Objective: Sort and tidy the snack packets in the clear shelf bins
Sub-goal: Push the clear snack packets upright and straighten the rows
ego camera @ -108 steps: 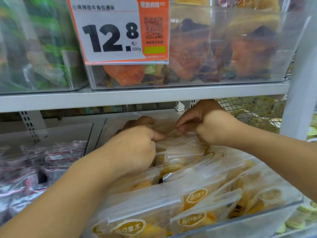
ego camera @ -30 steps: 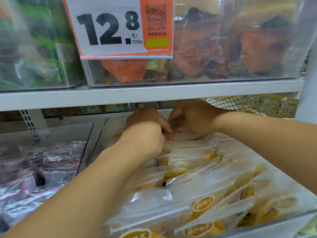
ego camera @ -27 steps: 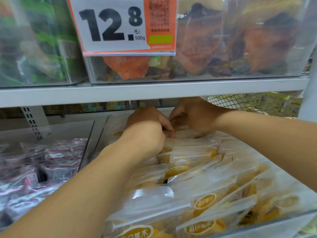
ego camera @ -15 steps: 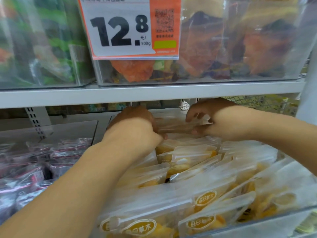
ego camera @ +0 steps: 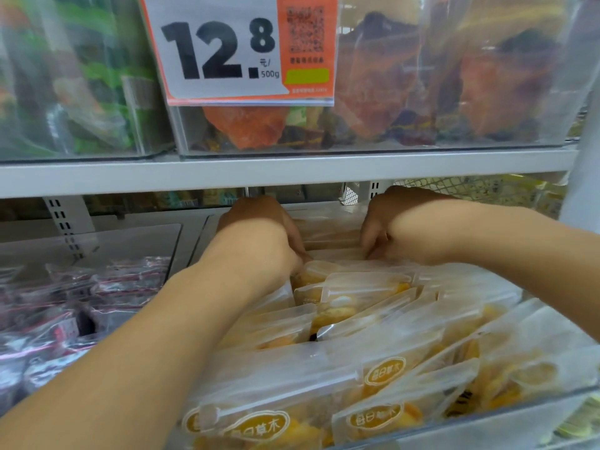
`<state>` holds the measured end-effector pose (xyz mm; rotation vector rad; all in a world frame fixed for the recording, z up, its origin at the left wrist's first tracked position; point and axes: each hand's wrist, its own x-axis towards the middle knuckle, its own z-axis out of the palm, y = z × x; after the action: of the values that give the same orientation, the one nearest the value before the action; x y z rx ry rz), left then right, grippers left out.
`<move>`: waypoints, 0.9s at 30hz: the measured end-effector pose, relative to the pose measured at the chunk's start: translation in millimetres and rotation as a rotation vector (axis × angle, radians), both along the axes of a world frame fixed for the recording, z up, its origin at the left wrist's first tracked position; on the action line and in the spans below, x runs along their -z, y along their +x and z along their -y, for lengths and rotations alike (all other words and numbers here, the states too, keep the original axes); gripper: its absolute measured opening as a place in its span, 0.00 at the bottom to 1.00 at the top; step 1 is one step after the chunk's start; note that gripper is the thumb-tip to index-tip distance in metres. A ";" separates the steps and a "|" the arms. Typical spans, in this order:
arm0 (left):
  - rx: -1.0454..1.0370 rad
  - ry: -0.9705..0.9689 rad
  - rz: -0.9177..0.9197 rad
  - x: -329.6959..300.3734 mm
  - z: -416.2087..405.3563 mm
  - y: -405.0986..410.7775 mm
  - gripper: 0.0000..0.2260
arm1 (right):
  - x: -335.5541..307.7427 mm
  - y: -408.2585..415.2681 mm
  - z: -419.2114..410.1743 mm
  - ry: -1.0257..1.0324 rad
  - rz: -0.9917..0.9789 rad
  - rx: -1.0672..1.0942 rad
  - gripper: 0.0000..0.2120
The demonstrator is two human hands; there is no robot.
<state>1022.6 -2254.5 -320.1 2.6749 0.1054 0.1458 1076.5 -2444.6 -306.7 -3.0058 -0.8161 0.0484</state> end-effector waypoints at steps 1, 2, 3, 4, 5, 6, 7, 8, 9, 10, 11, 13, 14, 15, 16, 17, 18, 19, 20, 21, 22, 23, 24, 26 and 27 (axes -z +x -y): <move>0.002 -0.012 0.011 0.7 -0.8 -0.6 0.04 | 1.7 -0.6 -5.3 -0.039 0.002 0.013 0.07; 0.001 -0.019 0.022 1.7 -1.5 -0.8 0.05 | 3.5 0.5 -8.8 -0.076 0.010 0.000 0.08; 0.000 -0.022 0.032 2.7 -2.3 -0.7 0.05 | 5.2 2.6 -9.4 -0.091 0.033 -0.037 0.10; 0.000 -0.028 0.040 3.3 -2.8 -0.4 0.06 | 7.3 4.4 -8.6 -0.090 0.064 -0.080 0.12; 0.001 -0.039 0.045 4.0 -3.2 0.0 0.07 | 9.2 5.6 -6.9 -0.060 0.084 -0.111 0.12; 0.004 -0.053 0.044 4.4 -3.4 0.4 0.08 | 10.1 6.1 -3.1 -0.002 0.077 -0.125 0.10; 0.007 -0.064 0.041 5.0 -4.0 0.4 0.08 | 10.2 7.4 0.3 0.073 0.059 -0.126 0.08; 0.011 -0.066 0.037 5.2 -4.5 0.1 0.08 | 10.0 7.7 3.7 0.149 0.031 -0.118 0.07; 0.016 -0.064 0.033 5.2 -4.9 0.3 0.09 | 9.7 7.9 6.7 0.210 -0.004 -0.112 0.06; 0.020 -0.065 0.029 4.9 -5.3 0.3 0.09 | 9.1 7.9 9.7 0.254 -0.043 -0.114 0.06; 0.023 -0.065 0.025 4.0 -5.4 0.6 0.09 | 8.0 8.3 12.2 0.293 -0.094 -0.111 0.07; 0.034 -0.045 0.015 1.8 -3.2 1.4 0.08 | 3.8 9.1 18.4 0.427 -0.239 -0.073 0.12; 0.036 -0.029 0.010 1.0 -1.7 1.8 0.07 | 2.8 8.6 19.3 0.511 -0.325 -0.045 0.15; 0.032 -0.014 0.006 0.2 -0.1 1.7 0.06 | 3.2 8.0 17.4 0.563 -0.371 -0.029 0.17; 0.029 -0.001 0.005 -1.2 2.2 1.6 0.06 | 4.7 6.6 14.4 0.579 -0.366 -0.028 0.19; 0.030 0.006 0.006 -2.2 4.0 2.3 0.06 | 6.8 5.2 10.5 0.580 -0.325 -0.027 0.19; 0.032 0.001 0.010 -2.8 4.7 3.6 0.07 | 9.2 3.8 6.1 0.587 -0.280 -0.025 0.19; 0.034 -0.015 0.012 -1.8 3.9 4.8 0.08 | 11.8 2.3 1.8 0.601 -0.251 -0.028 0.20; 0.038 -0.037 0.019 -0.4 2.9 6.4 0.09 | 13.2 1.7 -0.5 0.620 -0.232 -0.035 0.20; 0.042 -0.067 0.037 2.5 1.6 6.9 0.11 | 14.4 1.9 -1.3 0.643 -0.225 -0.043 0.19; 0.049 -0.108 0.064 5.7 0.2 6.3 0.12 | 16.3 2.8 -0.3 0.685 -0.239 -0.046 0.18; 0.059 -0.160 0.093 8.6 -0.7 5.4 0.12 | 18.1 4.3 2.7 0.748 -0.272 -0.036 0.17; 0.075 -0.224 0.116 11.6 -1.8 3.6 0.11 | 19.8 5.0 5.3 0.821 -0.318 -0.021 0.16; 0.101 -0.334 0.146 15.1 -4.1 -1.4 0.08 | 22.6 6.7 8.8 0.941 -0.395 0.006 0.13; 0.101 -0.361 0.153 15.1 -4.6 -3.3 0.07 | 23.6 7.1 9.7 0.982 -0.424 0.010 0.13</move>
<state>1019.3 -2249.9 -335.1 2.2947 -0.0477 0.2710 1083.7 -2454.3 -330.4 -1.9744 -0.5415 0.2063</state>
